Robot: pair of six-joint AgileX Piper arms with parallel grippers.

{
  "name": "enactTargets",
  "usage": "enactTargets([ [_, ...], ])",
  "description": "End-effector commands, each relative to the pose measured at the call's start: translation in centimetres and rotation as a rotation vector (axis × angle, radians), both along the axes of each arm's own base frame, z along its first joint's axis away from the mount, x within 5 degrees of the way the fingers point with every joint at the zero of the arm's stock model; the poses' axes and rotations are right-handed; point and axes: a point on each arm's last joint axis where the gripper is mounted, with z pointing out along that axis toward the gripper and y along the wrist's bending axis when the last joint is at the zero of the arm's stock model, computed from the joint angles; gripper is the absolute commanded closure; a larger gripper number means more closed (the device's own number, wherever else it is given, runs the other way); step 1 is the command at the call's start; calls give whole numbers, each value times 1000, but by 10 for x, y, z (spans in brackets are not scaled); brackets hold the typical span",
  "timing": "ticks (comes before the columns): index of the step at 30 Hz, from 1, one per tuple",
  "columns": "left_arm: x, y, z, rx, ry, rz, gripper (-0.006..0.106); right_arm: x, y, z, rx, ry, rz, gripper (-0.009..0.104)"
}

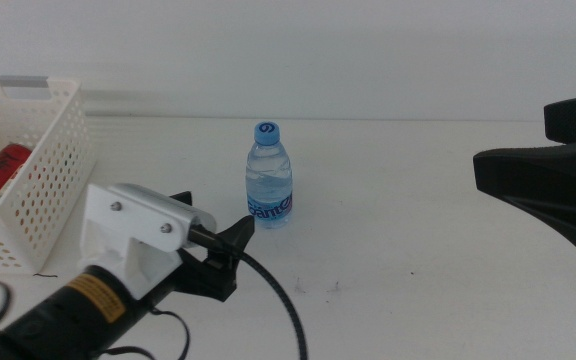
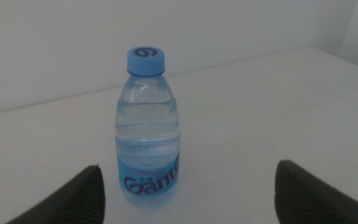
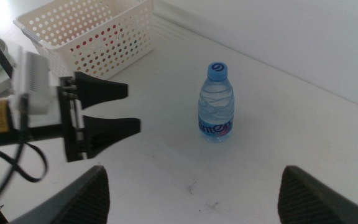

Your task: Use arms to grab the bottles and put them into the dustbin to the left of the table.

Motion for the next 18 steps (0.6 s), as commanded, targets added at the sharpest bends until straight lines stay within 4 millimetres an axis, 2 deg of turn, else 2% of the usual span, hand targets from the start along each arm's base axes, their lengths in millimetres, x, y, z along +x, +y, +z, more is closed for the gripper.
enactTargets([
  [1, 6, -5, -8, -36, -38, 5, 7, -1, -1, 3, 8, -13, 2, 2],
  [10, 35, -22, -39, -47, -4, 34, 7, -1, -1, 3, 8, -13, 2, 2],
  [18, 70, -36, -56, -21, -11, 16, 7, -1, -1, 3, 8, -13, 2, 2],
])
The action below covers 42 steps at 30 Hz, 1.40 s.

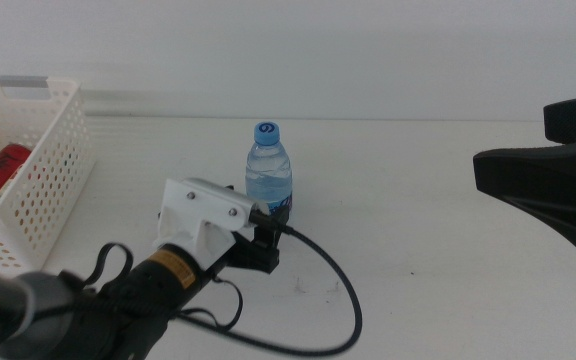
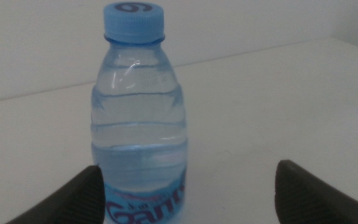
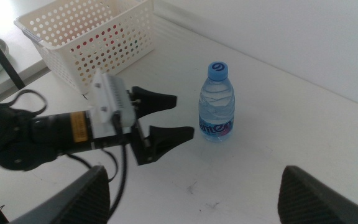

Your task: Use arms to grab the bottles and put them into the dustbin to the left of the table.

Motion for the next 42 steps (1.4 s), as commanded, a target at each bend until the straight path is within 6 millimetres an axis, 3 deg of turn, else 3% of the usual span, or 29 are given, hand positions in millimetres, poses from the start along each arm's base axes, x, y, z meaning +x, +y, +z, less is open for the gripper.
enactTargets([
  [1, 13, 0, -3, -11, -15, -3, 7, -1, -1, 3, 6, -15, 1, 2],
  [16, 88, -5, -35, -38, -20, -5, 7, -1, -1, 3, 6, -15, 1, 2],
  [28, 118, -19, -66, -32, -22, -20, 10, -1, -1, 3, 6, -15, 1, 2],
  [31, 116, -19, -71, -22, -5, -23, 23, -1, -1, 3, 6, -15, 1, 2],
  [34, 110, -14, -59, -32, 5, -42, 55, -1, -1, 3, 6, -15, 1, 2],
  [39, 90, -2, -10, -27, 108, -21, 98, -1, -1, 3, 6, -15, 1, 2],
  [42, 75, 4, 32, 69, 175, -29, 102, -1, -1, 3, 6, -15, 1, 2],
])
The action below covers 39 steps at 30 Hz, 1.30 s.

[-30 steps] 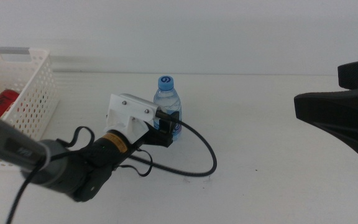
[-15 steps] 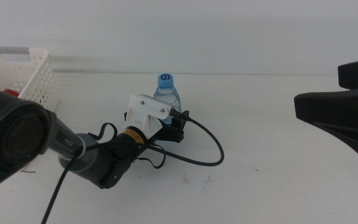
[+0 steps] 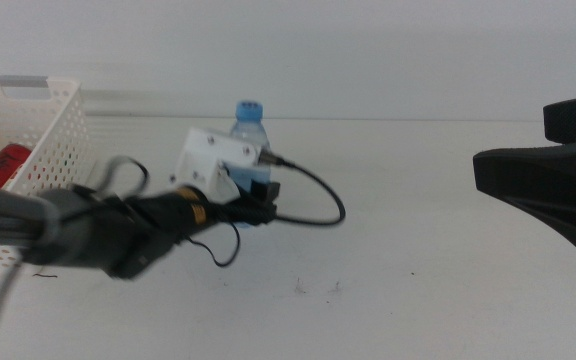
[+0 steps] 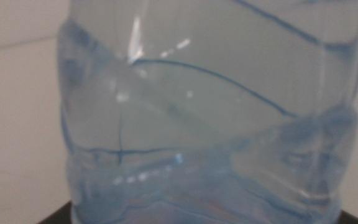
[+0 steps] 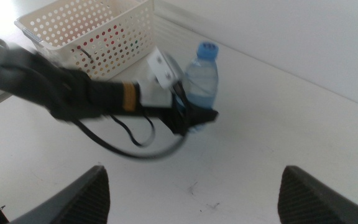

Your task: Use arms to grab the bottles and put them into the dustbin to the left of the table.

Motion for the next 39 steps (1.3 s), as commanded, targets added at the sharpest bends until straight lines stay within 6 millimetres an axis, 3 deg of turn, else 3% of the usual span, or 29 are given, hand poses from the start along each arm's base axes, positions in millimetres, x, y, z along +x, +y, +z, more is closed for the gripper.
enactTargets([
  [1, -13, 5, 49, 21, -13, -1, 102, -1, -1, 3, 4, -16, 1, 2],
  [6, -41, 25, 109, 76, 94, 148, 102, -1, -1, 3, 4, -16, 1, 2],
  [10, -49, 41, 153, 200, 153, 236, 102, -1, -1, 3, 4, -16, 1, 2],
  [15, -35, 65, 195, 344, 275, 160, 102, -1, -1, 3, 4, -16, 1, 2],
  [19, -11, 110, 212, 413, 360, 195, 102, -1, -1, 3, 4, -16, 1, 2],
  [26, 28, 196, 214, 440, 521, 351, 102, -1, -1, 3, 4, -16, 1, 2],
  [31, 43, 246, 187, 433, 613, 419, 102, -1, -1, 3, 4, -16, 1, 2],
  [34, 50, 262, 166, 407, 658, 391, 102, -1, -1, 3, 4, -16, 1, 2],
  [39, 64, 271, 136, 370, 708, 395, 96, -1, -1, 3, 4, -16, 1, 2],
])
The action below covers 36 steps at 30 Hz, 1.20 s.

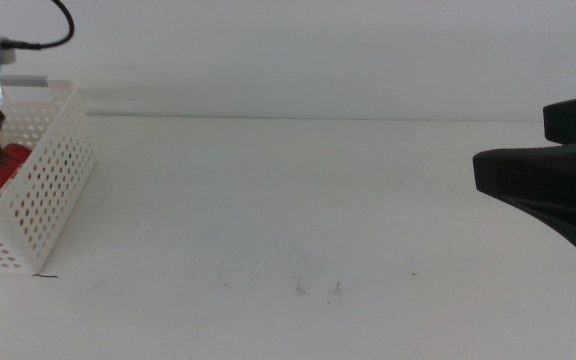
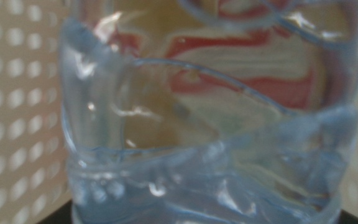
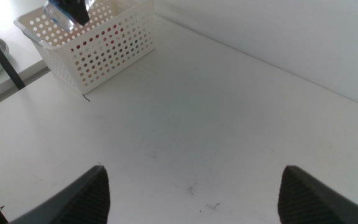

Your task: Use arms to grab the bottles and put them into the dustbin to the left of the table.

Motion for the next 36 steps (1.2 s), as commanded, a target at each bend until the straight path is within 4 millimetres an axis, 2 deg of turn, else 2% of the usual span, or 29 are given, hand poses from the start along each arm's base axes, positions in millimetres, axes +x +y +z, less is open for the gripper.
enactTargets([
  [1, 9, -1, 0, -29, -65, 17, 91, -1, -1, 3, 3, -17, 0, 2],
  [3, 13, -2, -6, -67, -68, 31, 77, -1, -1, 3, 3, -17, 0, 2],
  [7, 17, -2, -18, -52, -42, 9, 38, -1, -1, 3, 3, -17, 0, 2],
  [10, 15, -2, -19, -24, -17, -4, 10, -1, -1, 3, 3, -17, 0, 2],
  [11, 15, -2, -18, -21, -12, -7, 6, -1, -1, 3, 3, -17, 0, 2],
  [14, 12, -5, -13, -37, -11, 5, 7, -1, -1, 3, 3, -17, 0, 2],
  [18, 3, -16, 5, -81, -1, 41, 7, -1, -1, 3, 3, -17, 0, 2],
  [24, -21, -64, 57, -49, -181, -46, 14, -1, -1, 3, 3, -17, 0, 2],
  [26, -36, -83, 71, -41, -262, -87, 16, -1, -1, 3, 3, -17, 0, 2],
  [31, -91, -134, 110, -65, -502, -177, 23, -1, -1, 3, 3, -17, 0, 2],
  [36, -153, -164, 144, -111, -730, -281, 25, -1, -1, 3, 3, -17, 0, 2],
])
